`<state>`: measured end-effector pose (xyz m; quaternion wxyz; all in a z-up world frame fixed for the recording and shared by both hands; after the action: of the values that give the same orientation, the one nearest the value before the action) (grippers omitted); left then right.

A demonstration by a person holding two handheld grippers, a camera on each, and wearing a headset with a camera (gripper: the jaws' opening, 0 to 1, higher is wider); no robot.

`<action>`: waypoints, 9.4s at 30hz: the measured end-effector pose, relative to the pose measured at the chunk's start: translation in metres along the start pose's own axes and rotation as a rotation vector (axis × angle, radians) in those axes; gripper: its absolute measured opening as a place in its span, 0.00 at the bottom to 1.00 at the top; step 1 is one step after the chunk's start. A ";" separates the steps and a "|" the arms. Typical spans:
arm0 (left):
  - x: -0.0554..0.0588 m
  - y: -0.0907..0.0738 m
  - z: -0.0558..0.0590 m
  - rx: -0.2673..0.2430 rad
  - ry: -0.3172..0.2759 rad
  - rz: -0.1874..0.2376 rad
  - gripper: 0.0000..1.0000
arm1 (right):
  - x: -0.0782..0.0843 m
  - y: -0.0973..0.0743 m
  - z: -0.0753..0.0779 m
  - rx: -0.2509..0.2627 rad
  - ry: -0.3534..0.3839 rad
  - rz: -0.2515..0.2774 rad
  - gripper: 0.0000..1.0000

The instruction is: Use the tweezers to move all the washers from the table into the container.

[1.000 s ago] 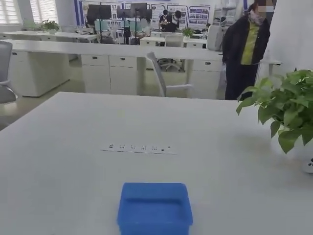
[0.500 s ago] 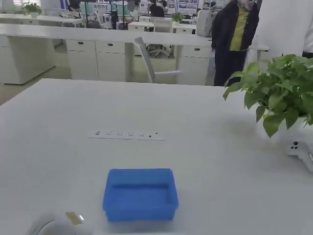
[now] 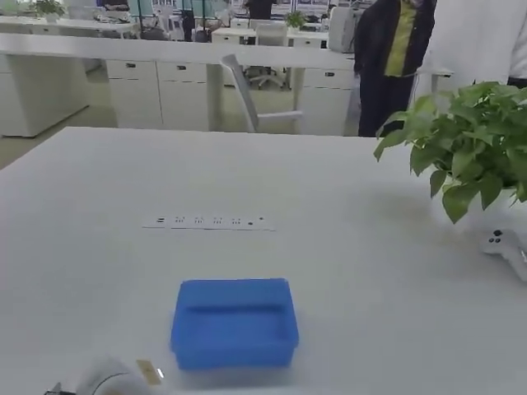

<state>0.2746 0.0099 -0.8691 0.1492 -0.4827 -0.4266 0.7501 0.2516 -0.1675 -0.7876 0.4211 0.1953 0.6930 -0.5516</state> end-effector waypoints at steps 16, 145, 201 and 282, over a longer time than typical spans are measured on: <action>0.004 -0.001 0.005 -0.018 0.080 -0.053 0.01 | -0.010 0.000 -0.015 -0.053 -0.039 0.029 0.93; -0.062 -0.082 0.058 -0.173 0.137 0.304 0.10 | 0.010 0.069 -0.150 -0.501 -0.677 -0.061 0.02; 0.027 -0.168 0.024 -0.734 -0.266 0.545 0.99 | -0.008 0.080 -0.147 -0.454 -0.620 -0.068 0.03; 0.045 -0.156 0.018 -0.748 -0.300 0.416 0.98 | -0.070 0.147 -0.153 -0.450 -0.411 0.003 0.04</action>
<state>0.2083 0.1221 -0.7707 -0.2528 -0.4647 -0.5792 0.6202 0.3429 0.0348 -0.8138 0.5860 -0.0179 0.6978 -0.4116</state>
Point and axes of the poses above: the centre of the closed fingertips' face, and the gripper's own axes: y roughly forward along the fingers, z roughly to its right, x roughly out of its underside, the point moved 1 cm from there along -y, roughly backward along the fingers, and after that the axes turned 10 degrees about x, right-handed, at the moved point
